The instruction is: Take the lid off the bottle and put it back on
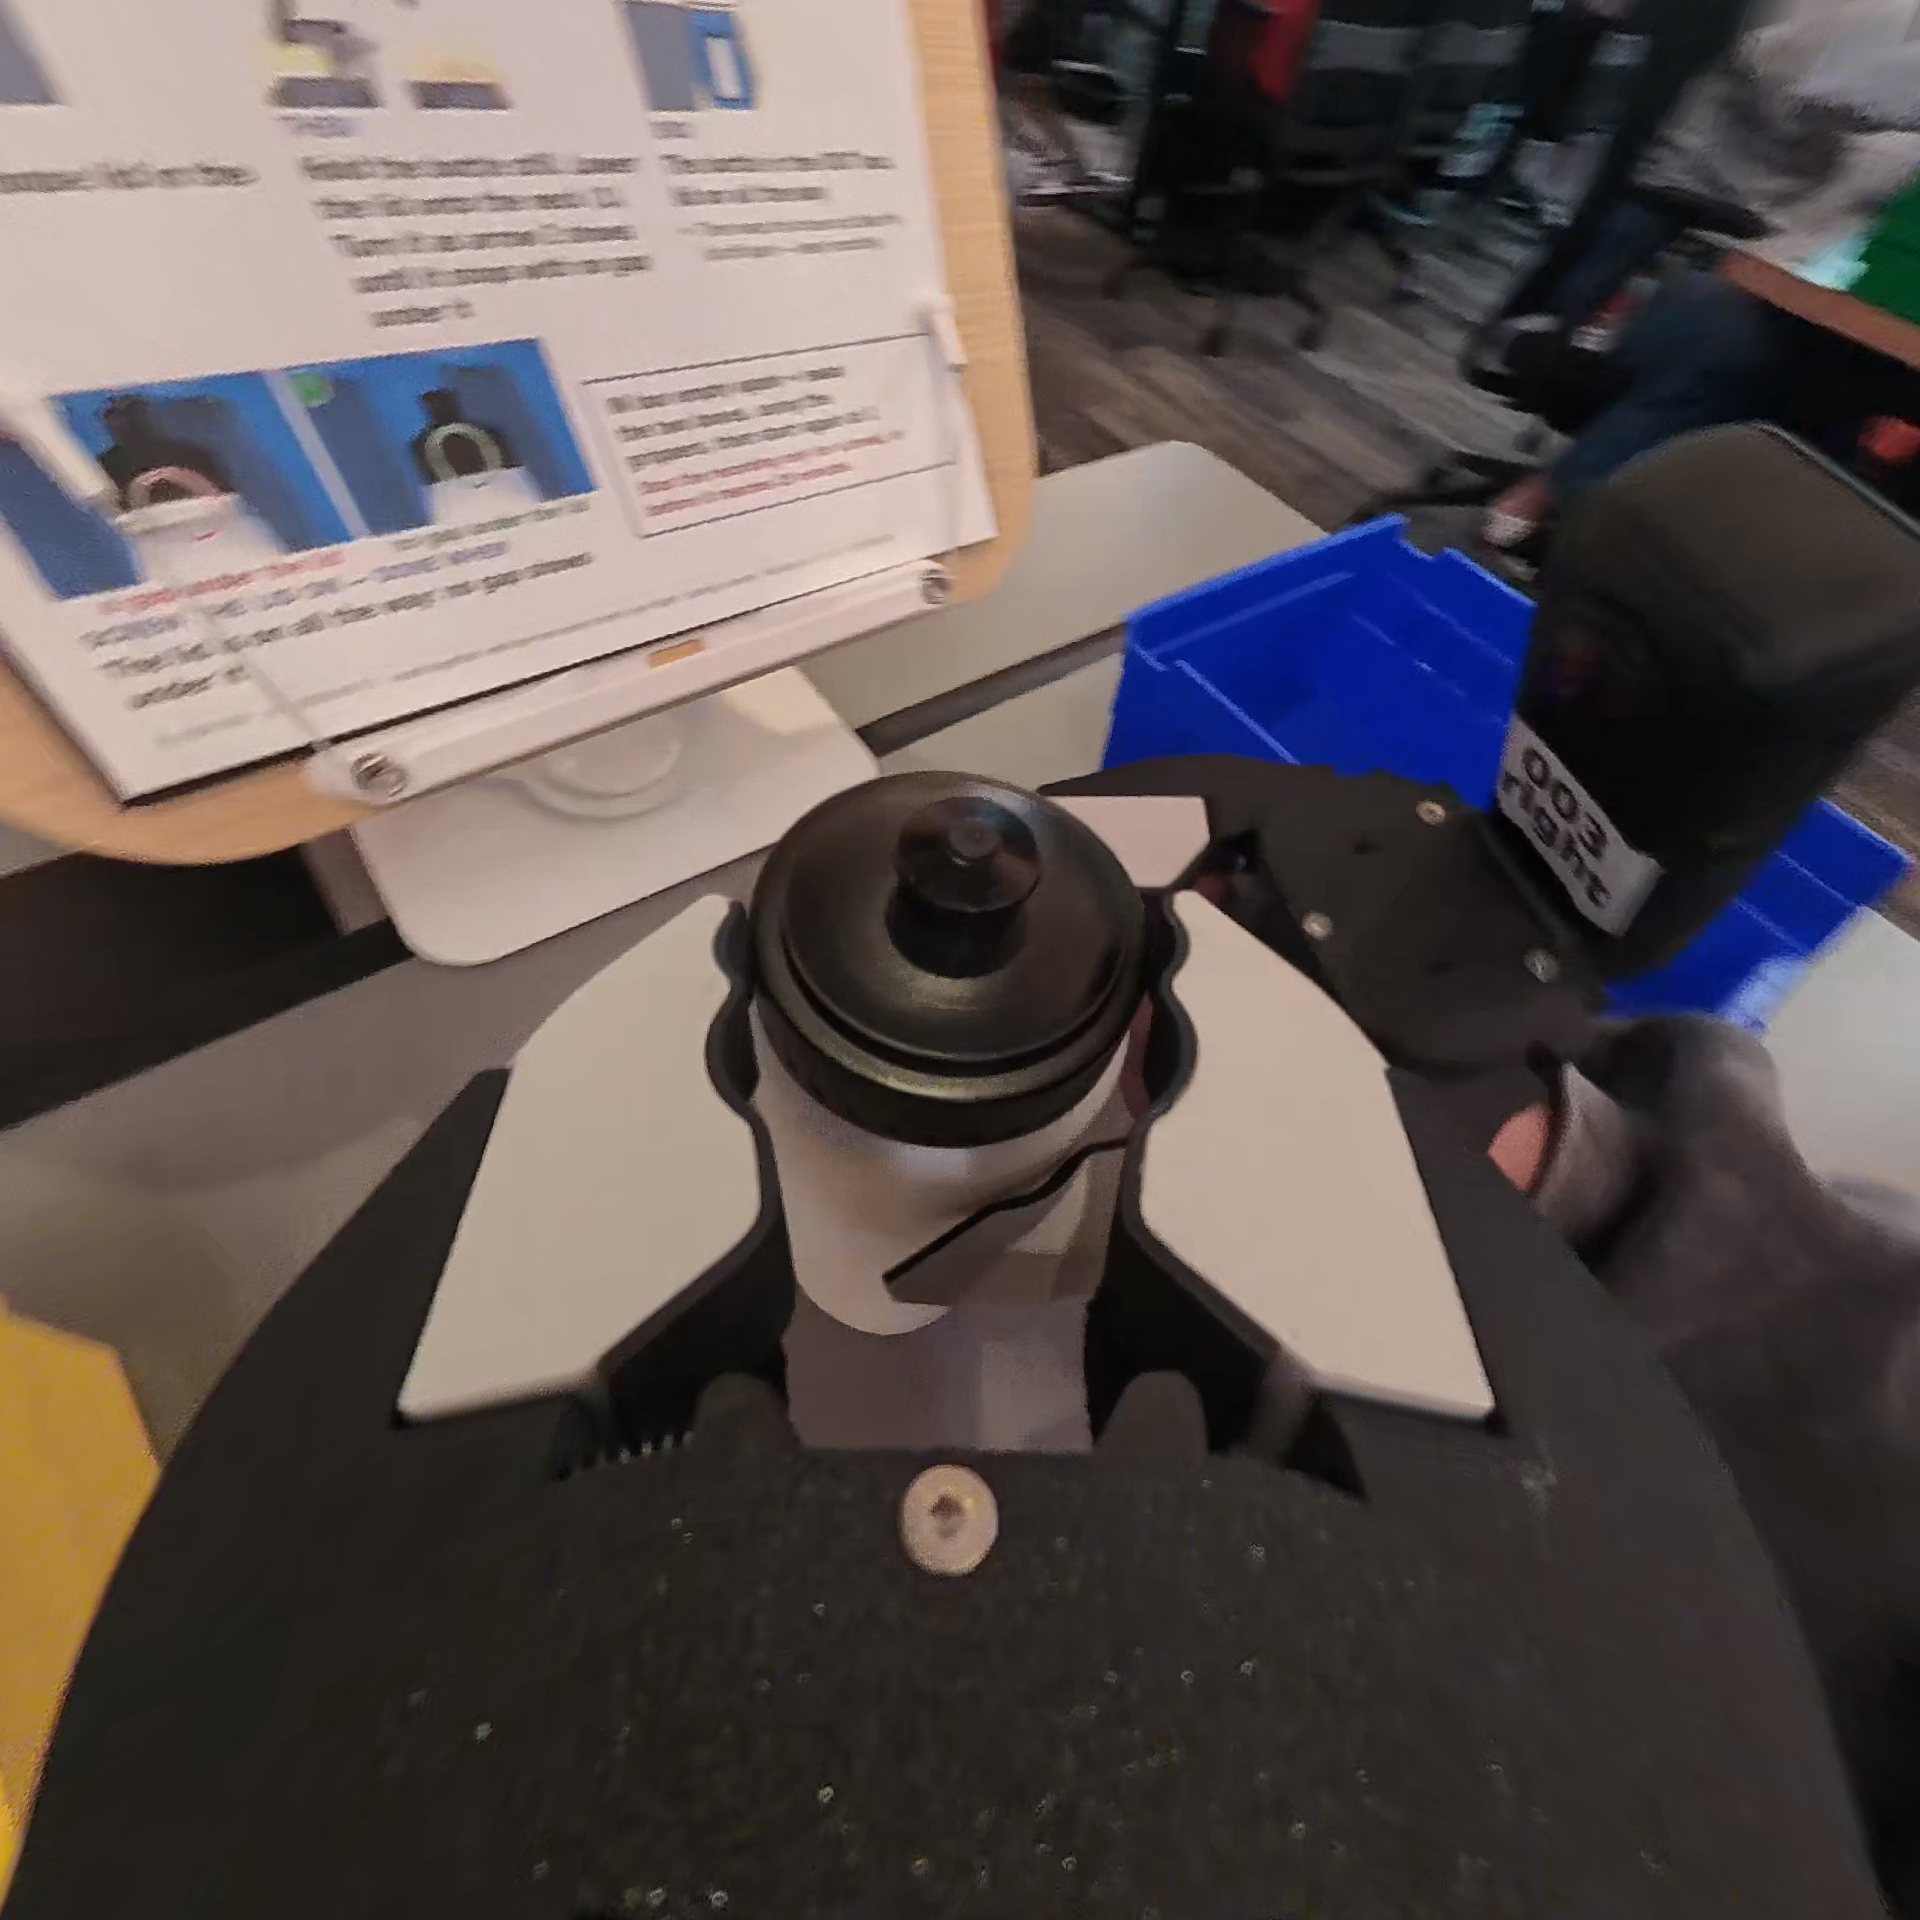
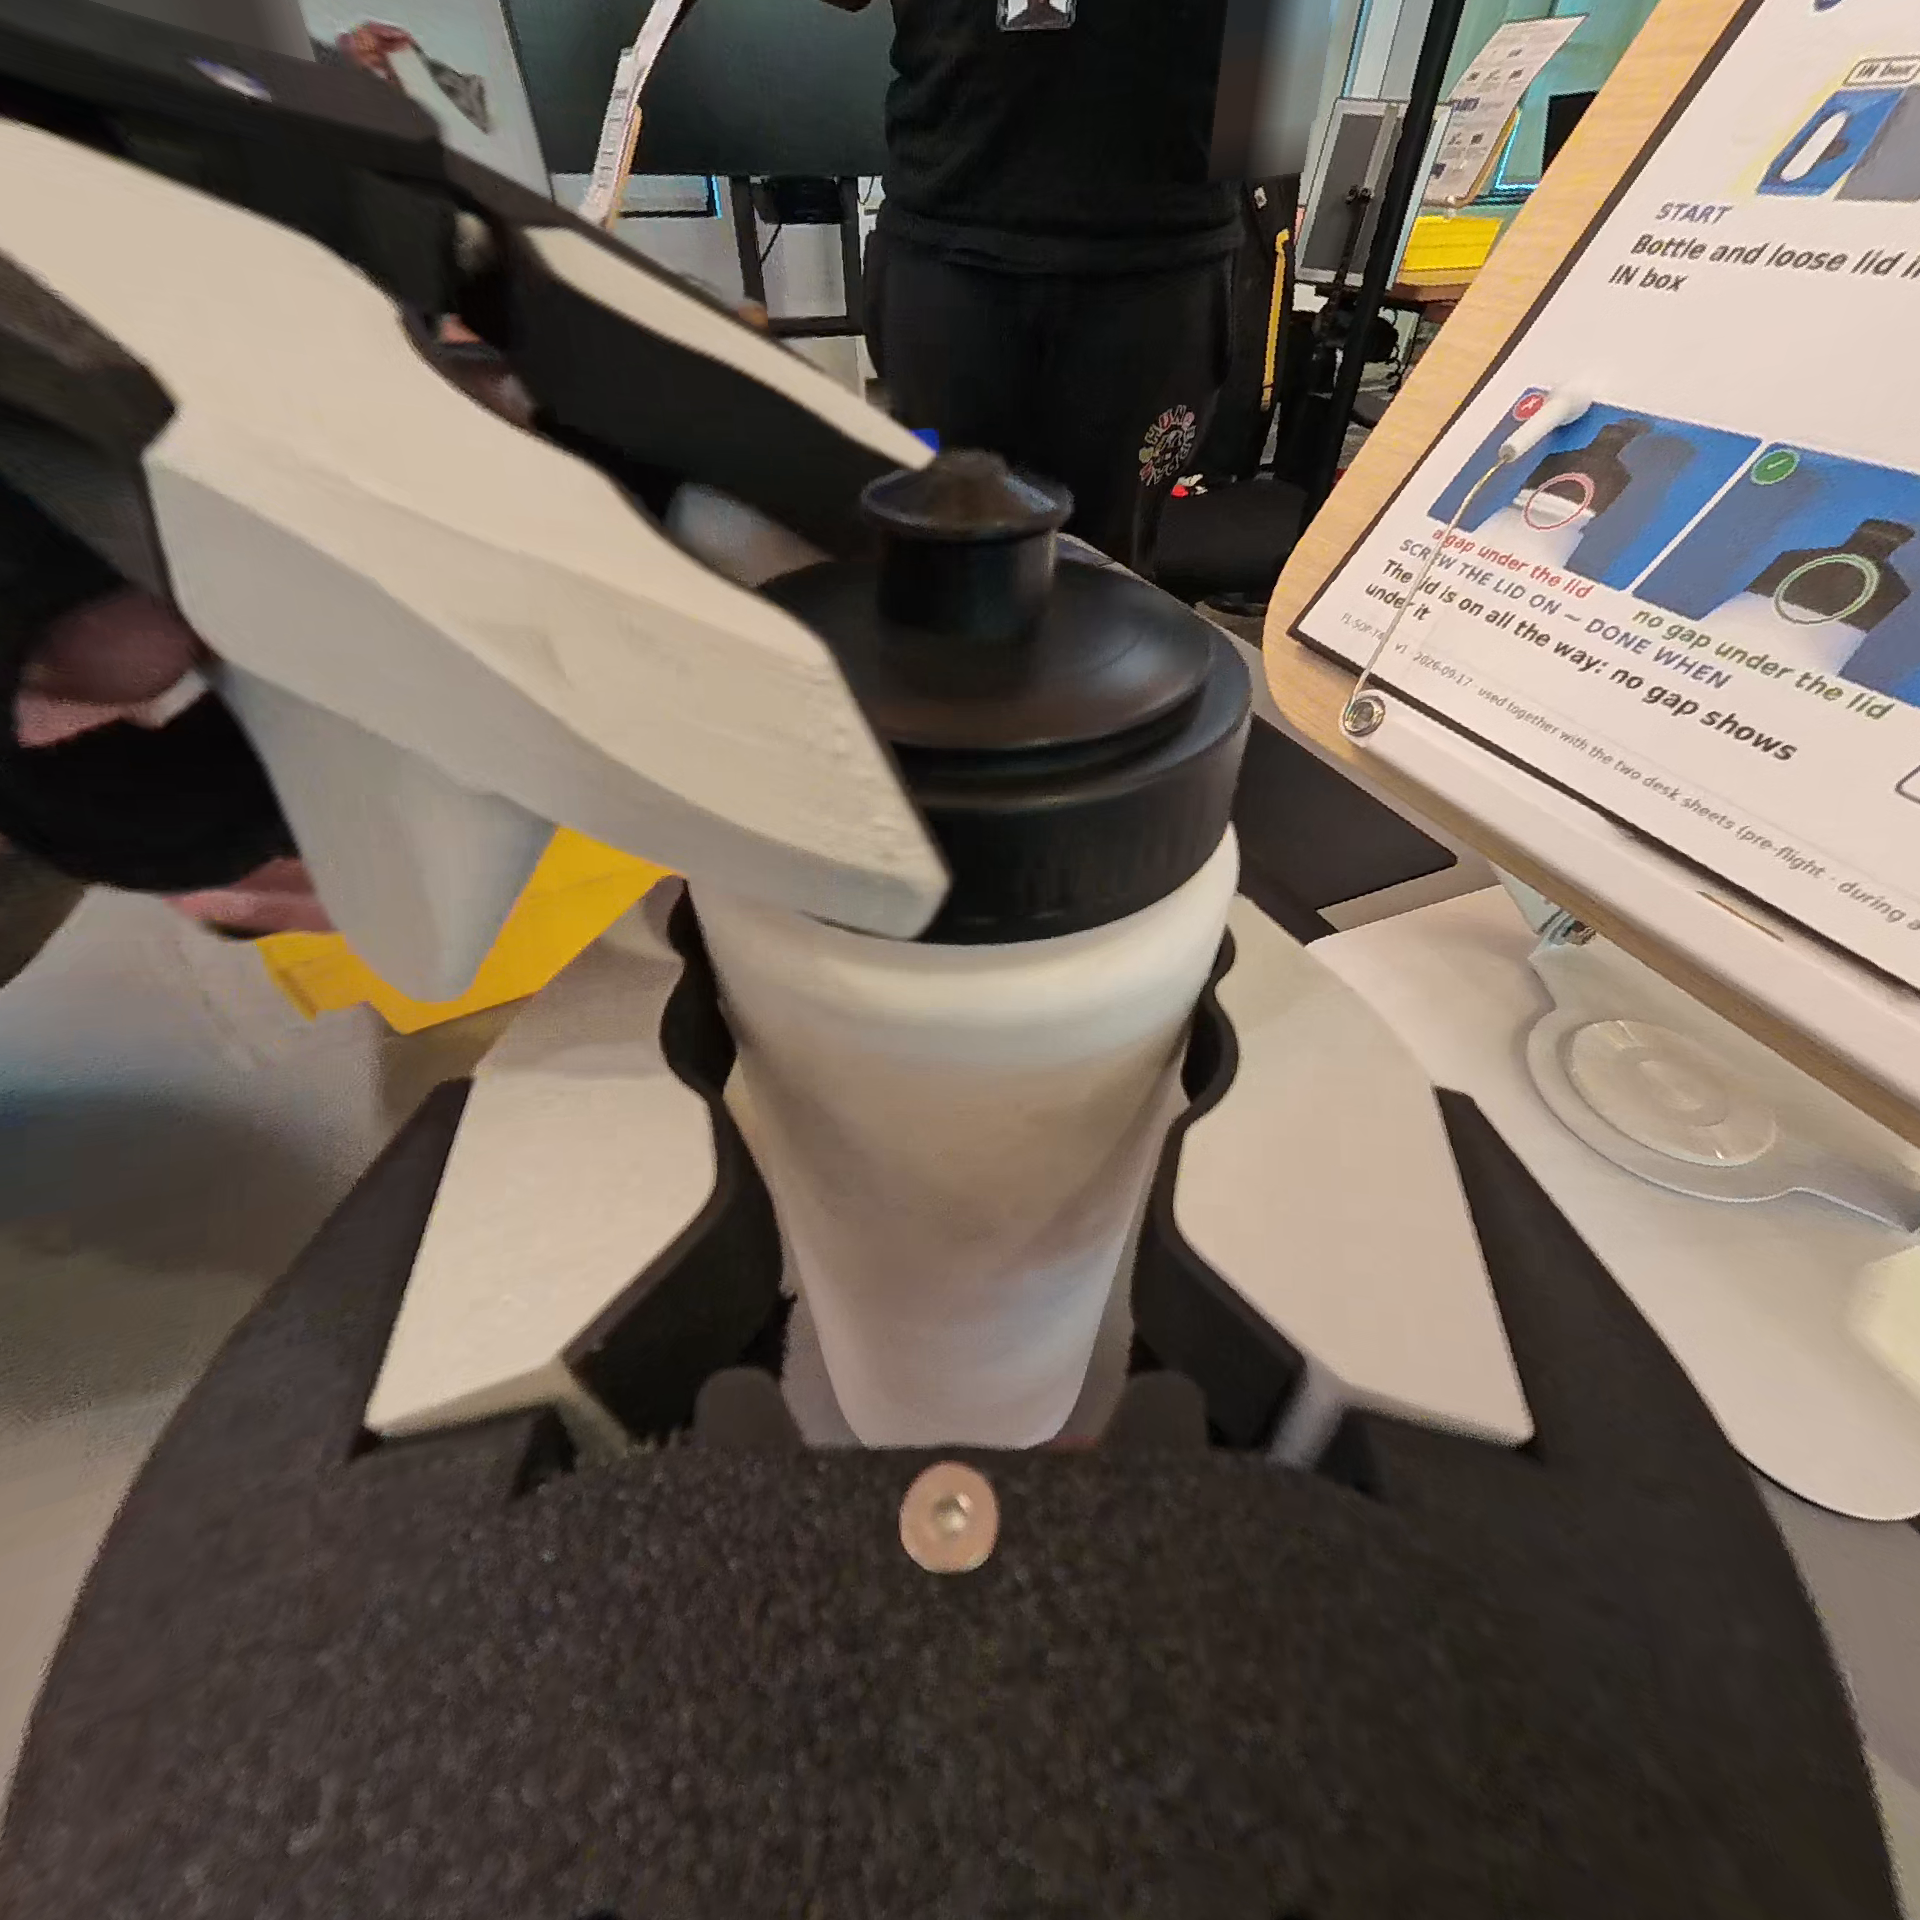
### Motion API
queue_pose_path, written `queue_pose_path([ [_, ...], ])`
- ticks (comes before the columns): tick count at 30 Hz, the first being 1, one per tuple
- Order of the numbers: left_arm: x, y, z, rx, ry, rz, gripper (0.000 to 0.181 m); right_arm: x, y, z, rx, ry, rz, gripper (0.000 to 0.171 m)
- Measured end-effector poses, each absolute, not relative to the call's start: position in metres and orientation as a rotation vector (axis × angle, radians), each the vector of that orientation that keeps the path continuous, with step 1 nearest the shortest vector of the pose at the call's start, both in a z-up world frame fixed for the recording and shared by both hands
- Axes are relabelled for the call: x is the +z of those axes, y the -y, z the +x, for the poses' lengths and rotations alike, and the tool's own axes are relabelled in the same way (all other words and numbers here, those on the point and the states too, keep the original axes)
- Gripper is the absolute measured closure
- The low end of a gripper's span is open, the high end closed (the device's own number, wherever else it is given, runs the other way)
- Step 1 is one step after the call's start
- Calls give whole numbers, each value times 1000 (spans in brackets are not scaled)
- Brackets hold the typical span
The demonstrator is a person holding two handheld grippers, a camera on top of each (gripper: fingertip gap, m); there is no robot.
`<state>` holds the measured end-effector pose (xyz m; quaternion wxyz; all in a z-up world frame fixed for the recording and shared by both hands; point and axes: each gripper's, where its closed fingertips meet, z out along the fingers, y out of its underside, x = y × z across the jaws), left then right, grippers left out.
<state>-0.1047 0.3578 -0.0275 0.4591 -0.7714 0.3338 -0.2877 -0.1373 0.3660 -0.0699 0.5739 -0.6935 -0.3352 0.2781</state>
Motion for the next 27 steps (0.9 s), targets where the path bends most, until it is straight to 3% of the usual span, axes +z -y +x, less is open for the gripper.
queue_pose_path([
  [7,-28,-357,-105,-589,-648,-1966,109,-70,-365,-136,650,800,-1620,84],
  [11,-10,-342,-110,-755,-904,-1855,88,-70,-365,-136,658,793,-1616,84],
  [17,7,-296,-153,-1117,-1634,-1481,85,-69,-361,-139,706,824,-1596,84],
  [23,24,-314,-160,-1469,-1814,-1242,77,-69,-351,-148,797,870,-1558,84],
  [27,2,-330,-148,-1587,-1921,-1084,74,-68,-350,-149,819,873,-1535,84],
])
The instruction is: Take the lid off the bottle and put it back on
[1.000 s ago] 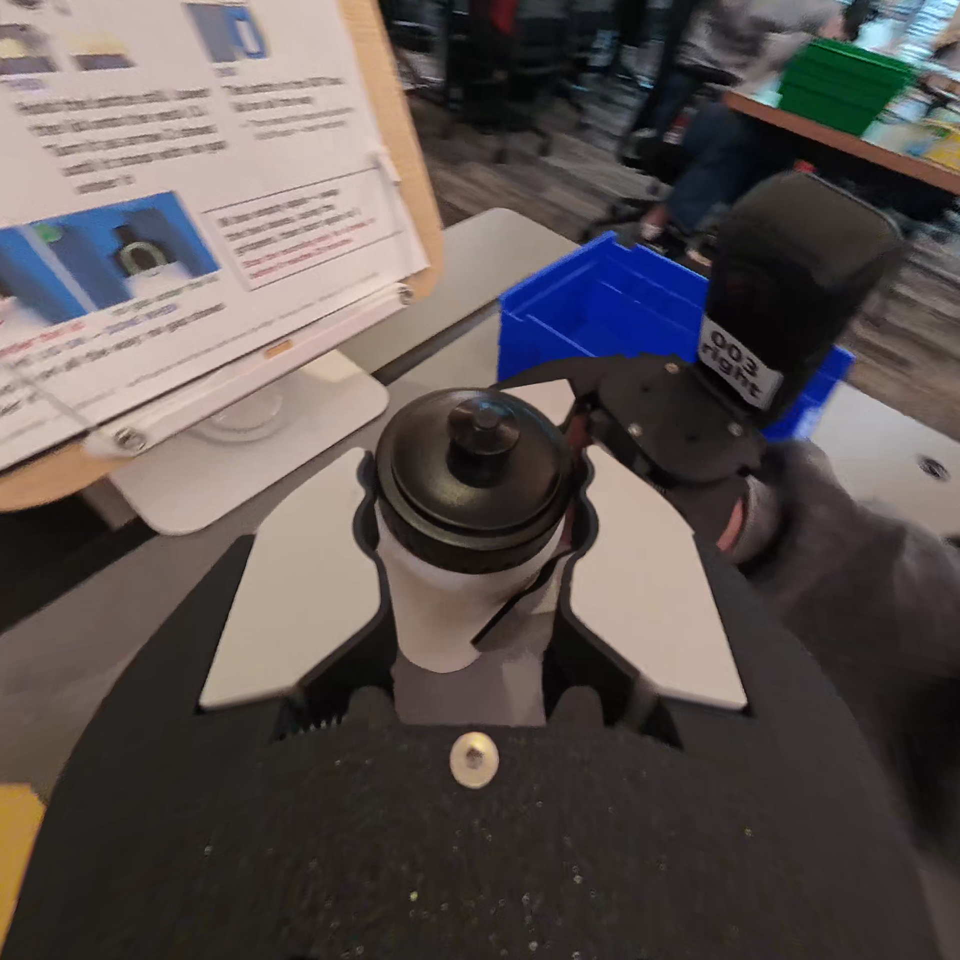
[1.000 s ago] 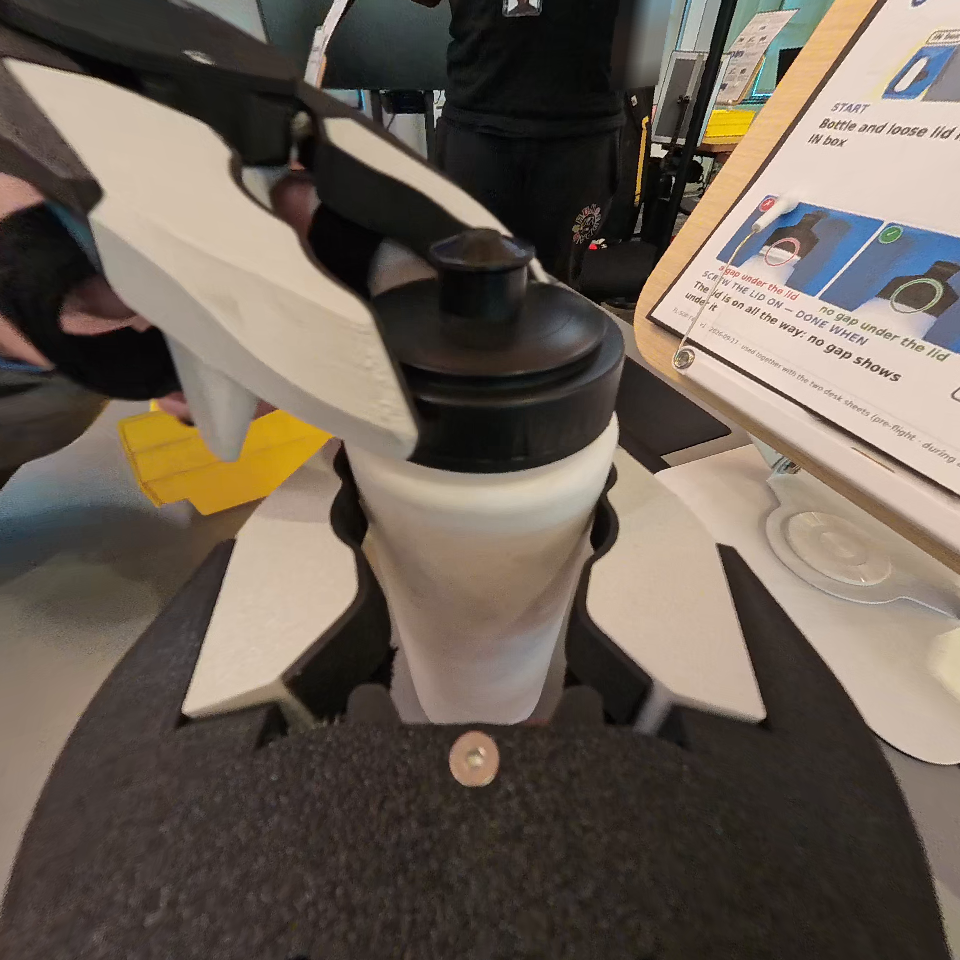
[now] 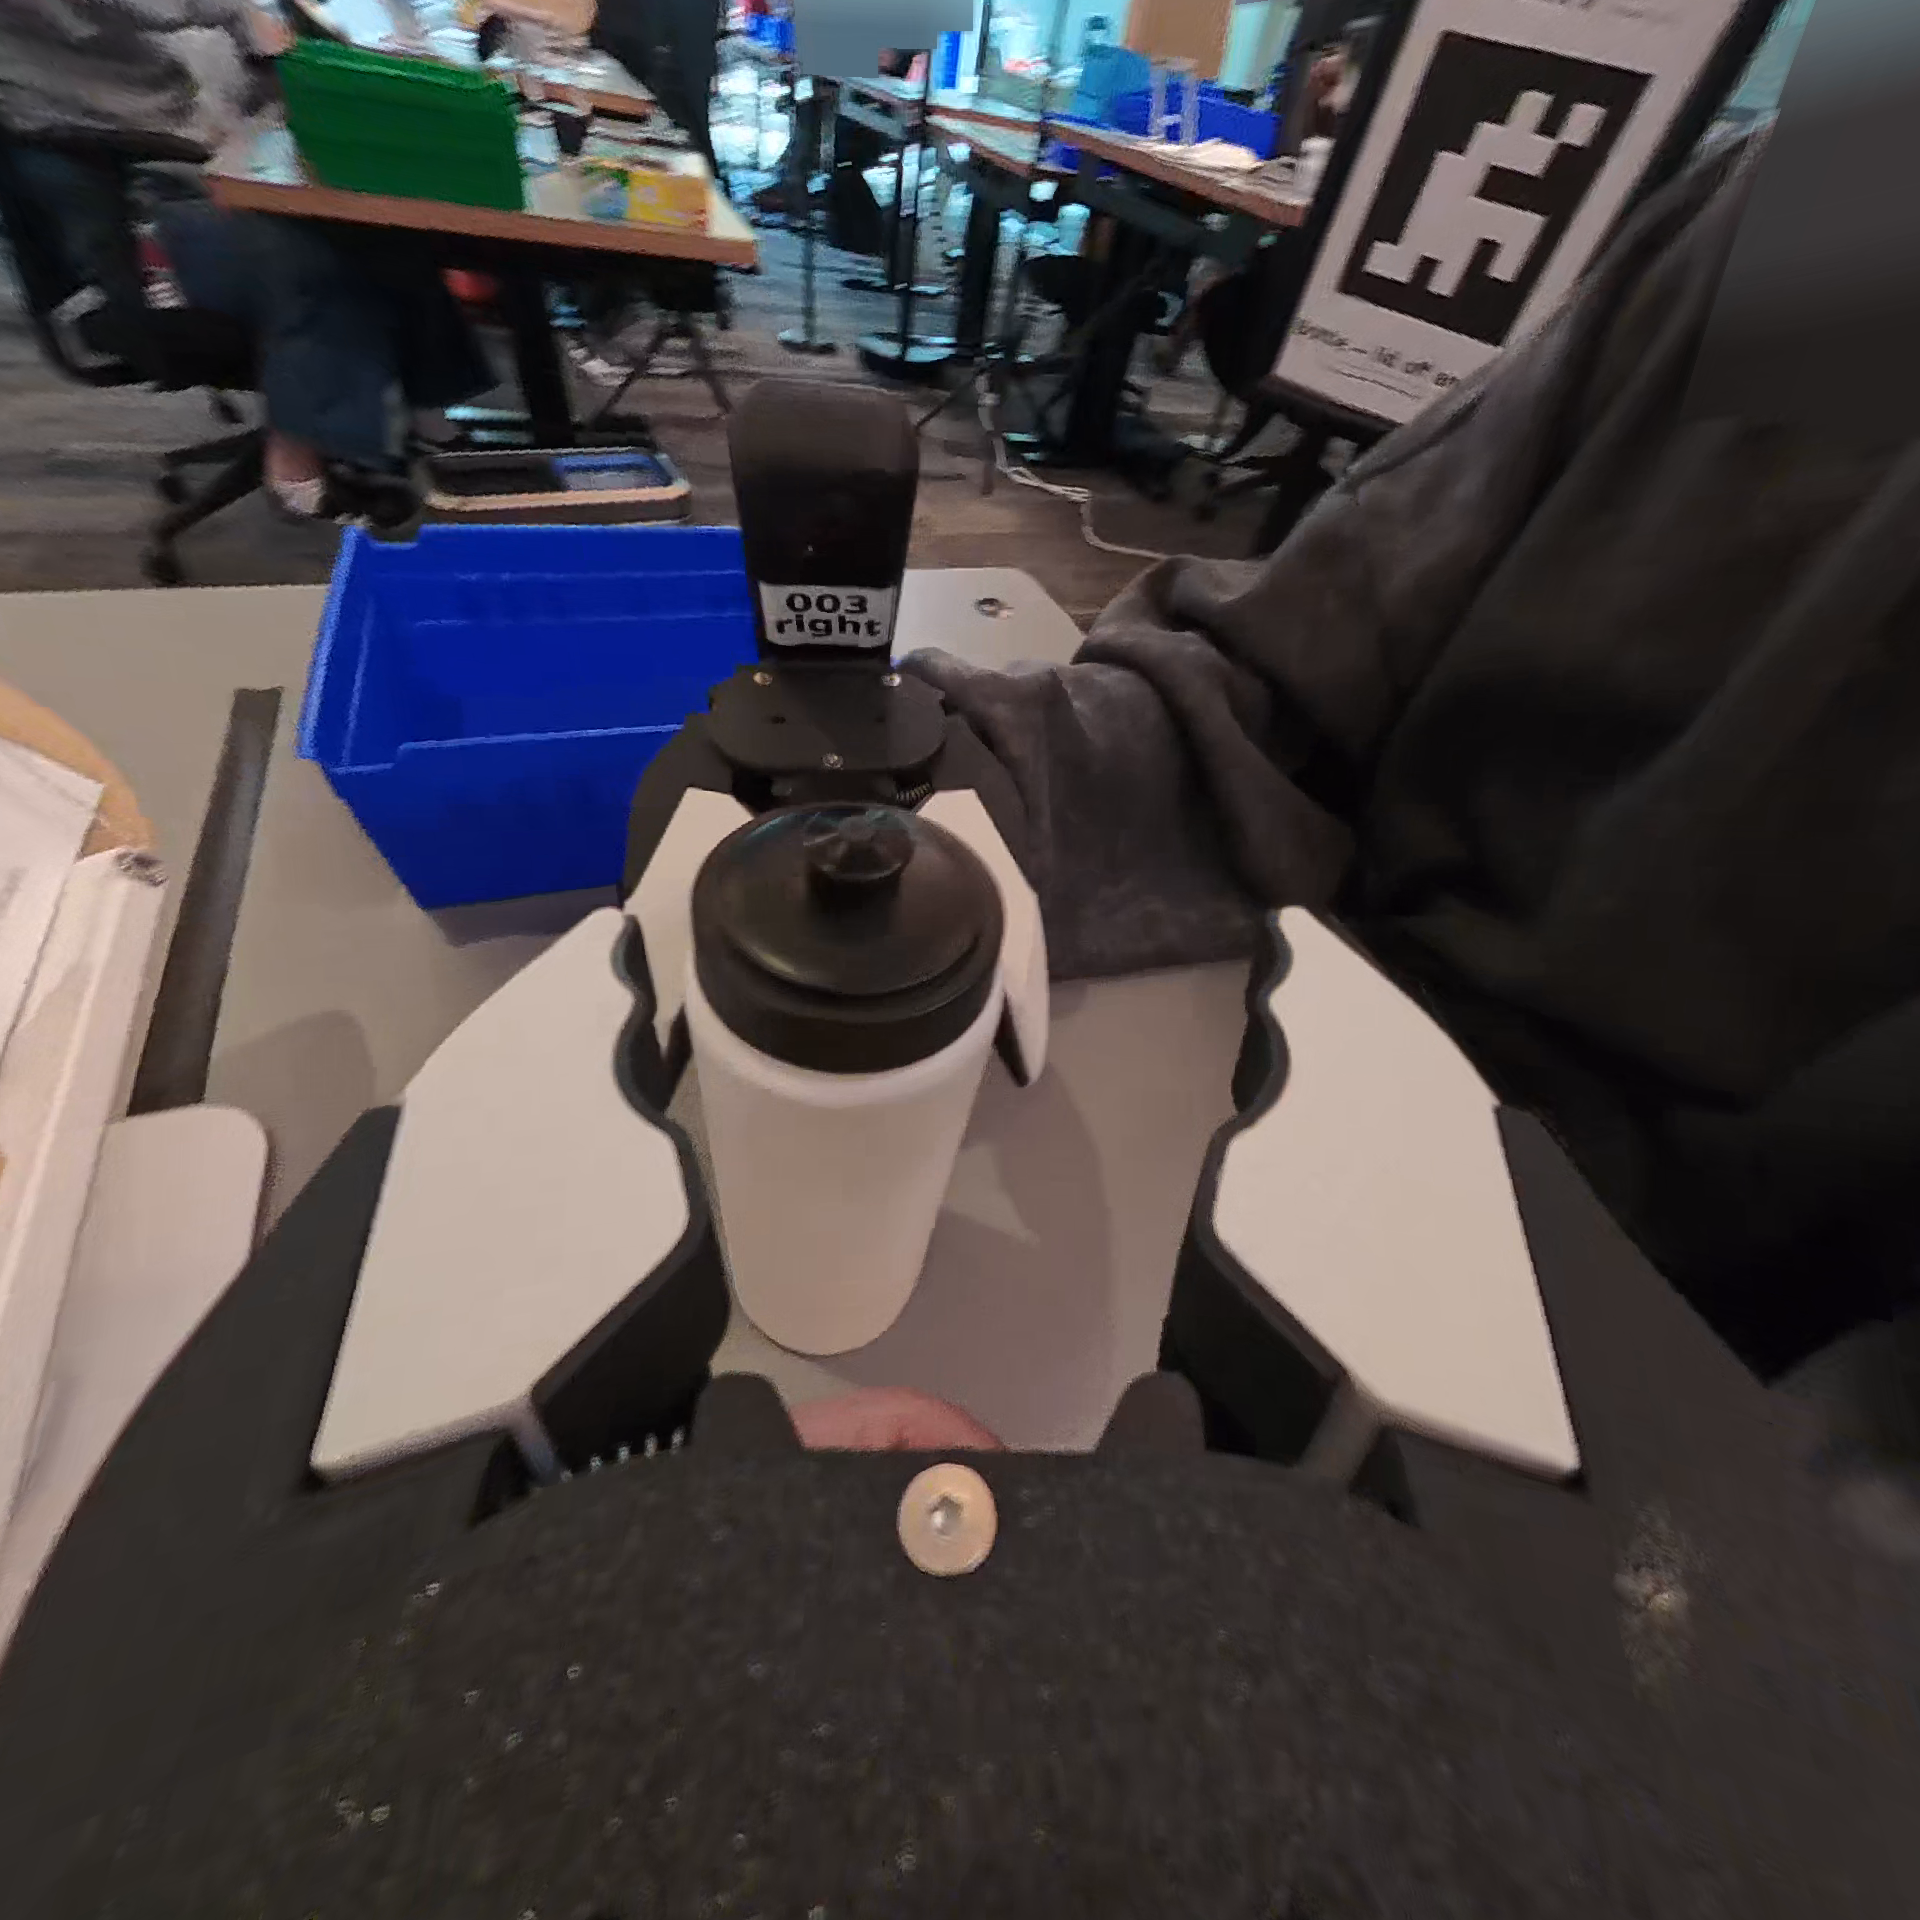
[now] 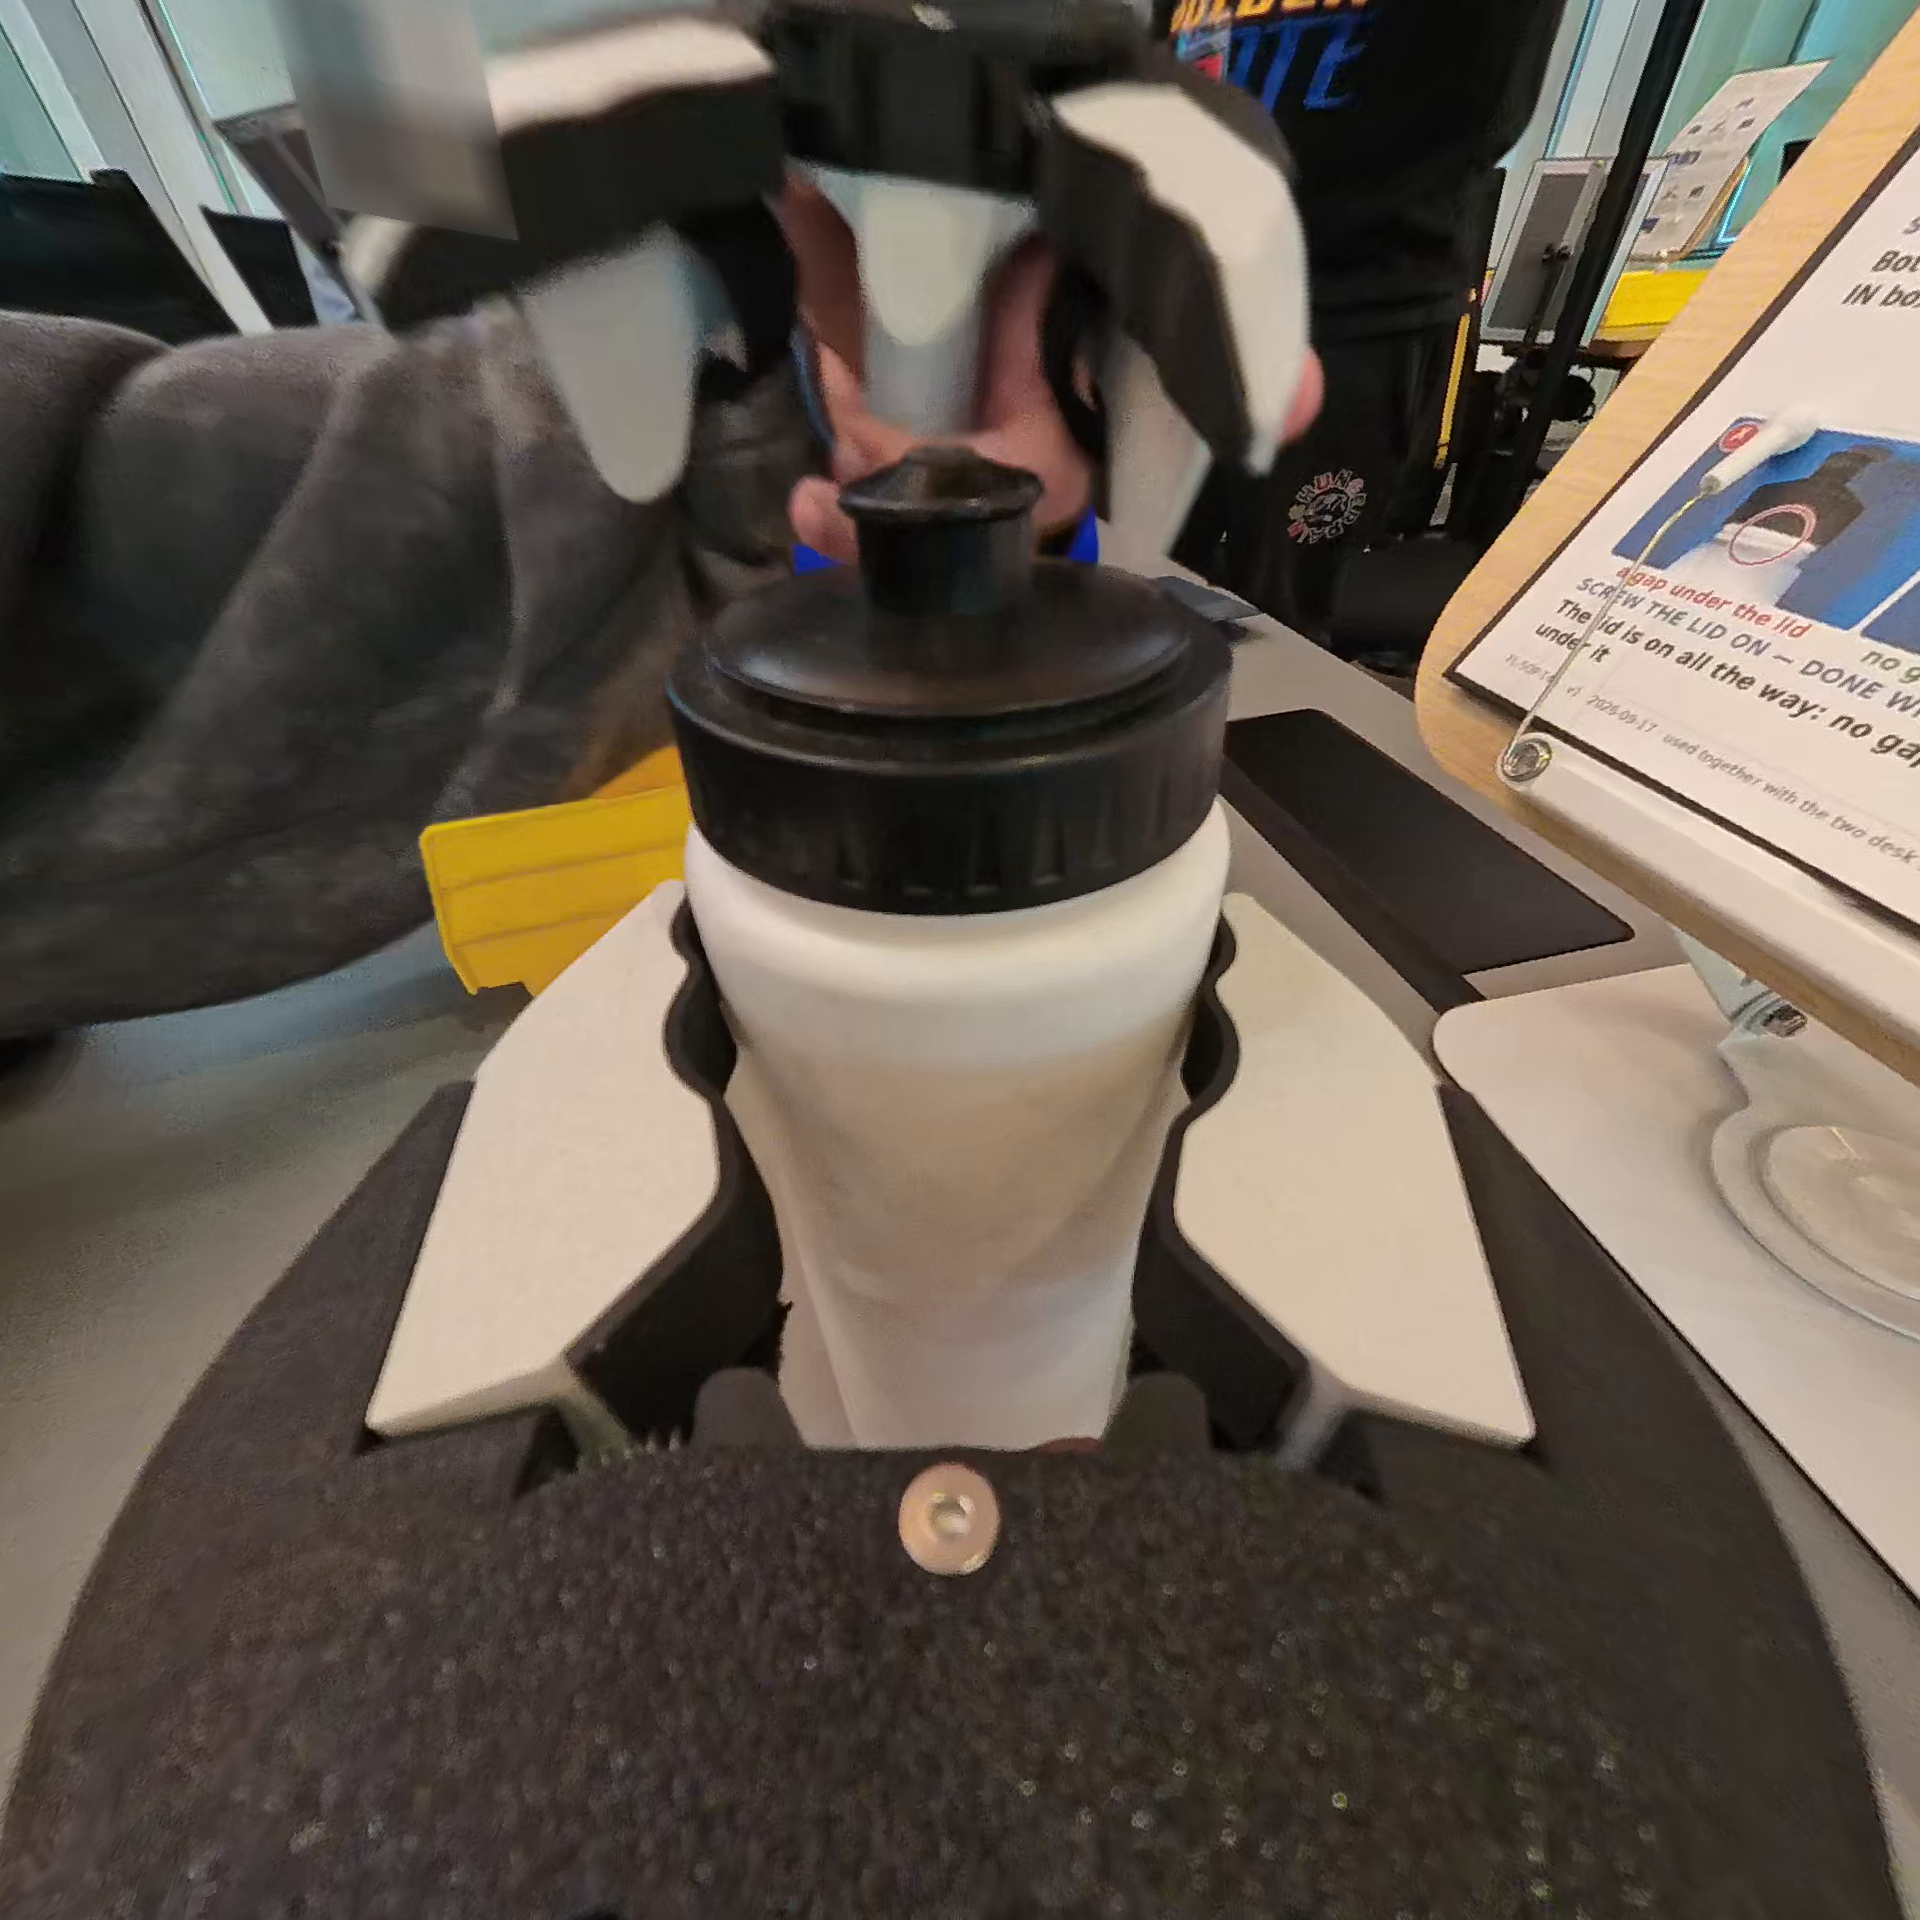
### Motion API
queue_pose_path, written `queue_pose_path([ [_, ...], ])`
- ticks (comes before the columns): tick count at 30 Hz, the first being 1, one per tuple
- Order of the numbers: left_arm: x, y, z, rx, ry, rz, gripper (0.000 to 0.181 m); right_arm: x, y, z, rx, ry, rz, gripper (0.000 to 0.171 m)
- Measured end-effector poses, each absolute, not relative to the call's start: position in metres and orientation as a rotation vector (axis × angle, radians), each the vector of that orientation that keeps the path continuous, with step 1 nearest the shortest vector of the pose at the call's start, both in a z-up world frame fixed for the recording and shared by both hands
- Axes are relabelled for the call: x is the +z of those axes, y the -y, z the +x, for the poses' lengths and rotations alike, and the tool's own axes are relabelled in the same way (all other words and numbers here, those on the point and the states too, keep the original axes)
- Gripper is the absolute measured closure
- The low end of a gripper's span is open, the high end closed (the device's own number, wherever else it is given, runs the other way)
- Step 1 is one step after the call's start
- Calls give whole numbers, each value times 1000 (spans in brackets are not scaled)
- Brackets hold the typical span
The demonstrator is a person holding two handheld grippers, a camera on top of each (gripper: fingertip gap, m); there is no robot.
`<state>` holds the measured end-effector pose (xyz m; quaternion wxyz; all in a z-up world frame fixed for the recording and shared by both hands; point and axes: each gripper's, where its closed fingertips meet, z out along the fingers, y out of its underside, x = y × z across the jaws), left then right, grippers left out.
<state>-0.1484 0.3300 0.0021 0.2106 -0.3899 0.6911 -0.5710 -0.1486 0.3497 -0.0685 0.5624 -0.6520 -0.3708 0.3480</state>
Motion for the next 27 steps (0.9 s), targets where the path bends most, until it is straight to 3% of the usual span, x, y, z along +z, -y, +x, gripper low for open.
queue_pose_path([
  [6,-20,-329,-125,-1761,-1991,-932,78,-69,-350,-149,821,872,-1534,84],
  [12,-41,-323,-117,-1712,-2088,-788,101,-69,-350,-149,833,864,-1529,84],
  [27,-26,-324,-121,-1686,-1914,-1009,107,-70,-348,-153,812,895,-1540,84],
])
